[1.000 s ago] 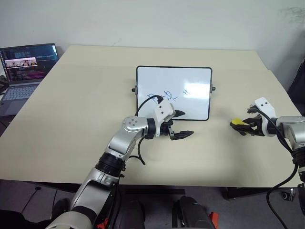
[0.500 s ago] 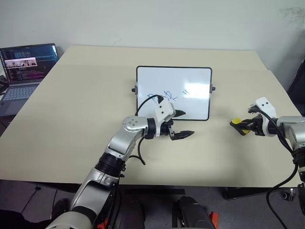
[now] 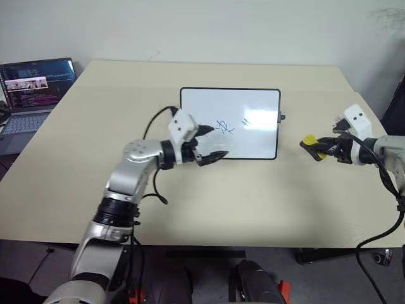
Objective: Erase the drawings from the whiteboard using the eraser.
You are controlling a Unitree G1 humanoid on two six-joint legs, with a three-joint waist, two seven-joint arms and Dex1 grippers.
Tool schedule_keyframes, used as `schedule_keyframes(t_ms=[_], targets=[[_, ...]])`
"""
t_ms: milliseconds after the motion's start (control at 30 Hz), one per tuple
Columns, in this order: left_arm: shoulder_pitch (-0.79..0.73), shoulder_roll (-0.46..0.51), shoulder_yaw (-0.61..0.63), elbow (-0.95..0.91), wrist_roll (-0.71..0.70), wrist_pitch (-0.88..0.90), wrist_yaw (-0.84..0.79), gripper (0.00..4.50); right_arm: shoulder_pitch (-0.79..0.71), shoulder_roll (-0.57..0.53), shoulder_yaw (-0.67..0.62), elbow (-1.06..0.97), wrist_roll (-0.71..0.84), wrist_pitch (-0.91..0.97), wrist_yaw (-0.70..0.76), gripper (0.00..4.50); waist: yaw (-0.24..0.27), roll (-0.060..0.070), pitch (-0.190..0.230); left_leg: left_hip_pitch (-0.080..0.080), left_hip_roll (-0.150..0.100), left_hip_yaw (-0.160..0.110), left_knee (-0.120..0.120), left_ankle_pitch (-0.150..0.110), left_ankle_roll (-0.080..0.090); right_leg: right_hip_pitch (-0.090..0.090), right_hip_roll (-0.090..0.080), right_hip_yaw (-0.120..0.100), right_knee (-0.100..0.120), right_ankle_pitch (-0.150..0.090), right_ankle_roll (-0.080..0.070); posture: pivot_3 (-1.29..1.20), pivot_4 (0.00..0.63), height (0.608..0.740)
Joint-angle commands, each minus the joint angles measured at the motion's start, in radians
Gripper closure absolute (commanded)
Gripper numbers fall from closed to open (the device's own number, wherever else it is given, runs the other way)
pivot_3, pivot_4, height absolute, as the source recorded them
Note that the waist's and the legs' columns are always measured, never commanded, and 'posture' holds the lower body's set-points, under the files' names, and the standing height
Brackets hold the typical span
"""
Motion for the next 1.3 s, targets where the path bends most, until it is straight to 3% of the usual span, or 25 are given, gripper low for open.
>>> schedule_keyframes(t_ms=[33, 233, 433, 533, 700, 1000, 1300], targets=[[0.031, 0.084, 0.098, -0.046, -0.029, 0.011, -0.009, 0.00, -0.070, 0.023, -0.029, -0.134, 0.040, 0.065, -0.047, 3.64, -0.002, 0.001, 0.001, 0.000, 0.000, 0.000, 0.000, 0.000, 0.000, 0.000, 0.000, 0.000, 0.000, 0.000, 0.000, 0.00, 0.150, 0.740], [0.092, 0.156, 0.163, 0.001, -0.021, -0.001, 0.007, 0.00, -0.227, 0.156, 0.019, -0.203, 0.078, 0.116, -0.122, 3.64, 0.003, 0.001, 0.001, -0.001, 0.000, 0.000, 0.000, 0.000, 0.000, 0.000, 0.000, -0.001, 0.000, 0.000, 0.000, 0.00, 0.150, 0.740], [0.107, 0.142, 0.160, 0.035, -0.003, -0.028, 0.043, 0.00, -0.455, 0.551, 0.216, -0.075, -0.015, 0.028, -0.302, 3.64, -0.011, 0.002, 0.001, -0.001, 0.002, 0.000, 0.000, 0.000, 0.000, -0.002, 0.001, -0.001, 0.001, 0.001, -0.002, 0.00, 0.150, 0.740], [0.120, 0.133, 0.165, -0.002, -0.018, -0.006, 0.049, 0.00, -0.503, 0.636, 0.316, 0.017, -0.098, -0.040, -0.342, 3.64, -0.004, 0.002, 0.001, -0.003, 0.002, -0.002, -0.001, 0.000, 0.000, -0.003, 0.002, -0.003, 0.001, 0.000, -0.003, 0.00, 0.150, 0.740], [0.157, 0.149, 0.172, -0.037, -0.020, 0.015, 0.057, 0.00, -0.560, 0.711, 0.449, 0.241, -0.233, -0.197, -0.373, 3.64, 0.012, 0.002, 0.001, -0.009, 0.001, -0.005, 0.000, -0.001, -0.001, -0.006, -0.001, -0.007, 0.000, -0.001, -0.004, 0.00, 0.150, 0.740], [0.279, 0.184, 0.240, -0.151, -0.066, 0.050, 0.067, 0.00, -0.613, 0.789, 0.450, 0.583, -0.357, -0.429, -0.423, 3.64, -0.001, 0.002, 0.001, -0.008, 0.002, -0.007, -0.001, -0.001, -0.001, -0.006, 0.000, -0.009, 0.001, -0.001, -0.005, 0.00, 0.150, 0.740], [0.313, 0.188, 0.248, -0.214, -0.086, 0.092, 0.094, 0.00, -0.614, 0.846, 0.450, 0.749, -0.447, -0.561, -0.467, 3.64, -0.002, 0.002, 0.001, -0.008, 0.002, -0.007, -0.001, -0.001, -0.001, -0.006, 0.000, -0.009, 0.001, -0.001, -0.005, 0.00, 0.150, 0.740]])
